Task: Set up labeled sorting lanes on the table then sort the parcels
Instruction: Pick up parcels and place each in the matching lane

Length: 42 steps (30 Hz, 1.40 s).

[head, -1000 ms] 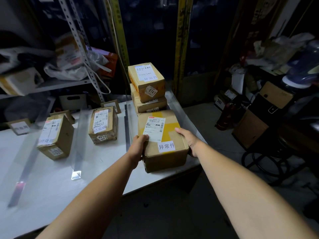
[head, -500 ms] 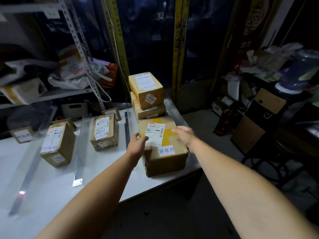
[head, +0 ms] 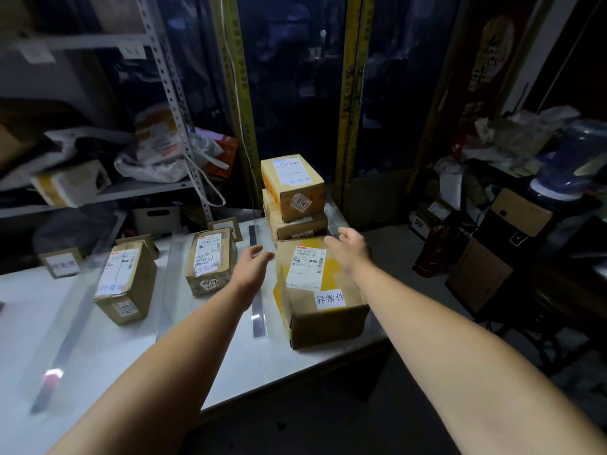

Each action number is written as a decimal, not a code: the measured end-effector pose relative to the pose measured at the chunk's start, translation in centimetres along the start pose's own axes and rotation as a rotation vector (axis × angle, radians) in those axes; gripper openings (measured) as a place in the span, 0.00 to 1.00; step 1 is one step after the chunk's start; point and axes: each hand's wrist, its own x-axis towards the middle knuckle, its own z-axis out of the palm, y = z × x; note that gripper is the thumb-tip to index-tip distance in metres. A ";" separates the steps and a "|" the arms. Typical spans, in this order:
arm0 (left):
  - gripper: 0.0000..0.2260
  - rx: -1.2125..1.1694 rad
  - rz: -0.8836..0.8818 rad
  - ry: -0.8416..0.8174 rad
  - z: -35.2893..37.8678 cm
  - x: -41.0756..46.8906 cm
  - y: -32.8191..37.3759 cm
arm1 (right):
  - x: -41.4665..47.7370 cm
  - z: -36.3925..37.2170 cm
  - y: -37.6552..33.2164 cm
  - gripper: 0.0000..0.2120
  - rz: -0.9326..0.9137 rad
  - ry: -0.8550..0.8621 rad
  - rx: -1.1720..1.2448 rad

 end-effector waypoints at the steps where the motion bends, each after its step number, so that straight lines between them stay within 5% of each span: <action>1: 0.22 -0.005 0.016 0.009 -0.7 0.0 0.2 | -0.1 1.1 -0.9 0.29 -0.030 0.020 0.028; 7: 0.09 -0.094 0.106 0.172 -6.7 -0.8 0.9 | -1.5 11.3 -6.2 0.23 -0.128 -0.093 0.091; 16: 0.10 -0.239 0.015 0.542 -27.0 -9.3 -3.1 | -9.9 35.7 -9.8 0.11 -0.166 -0.531 0.079; 23: 0.10 -0.233 -0.035 0.779 -43.8 -15.9 -8.4 | -20.9 52.9 -11.5 0.22 -0.158 -0.901 -0.035; 33: 0.09 -0.195 -0.140 0.871 -60.4 -18.8 -17.2 | -26.6 69.6 -7.6 0.33 -0.007 -0.928 -0.255; 42: 0.10 -0.179 -0.253 0.938 -66.0 -13.7 -23.5 | -22.8 75.1 -1.5 0.19 0.219 -0.889 -0.396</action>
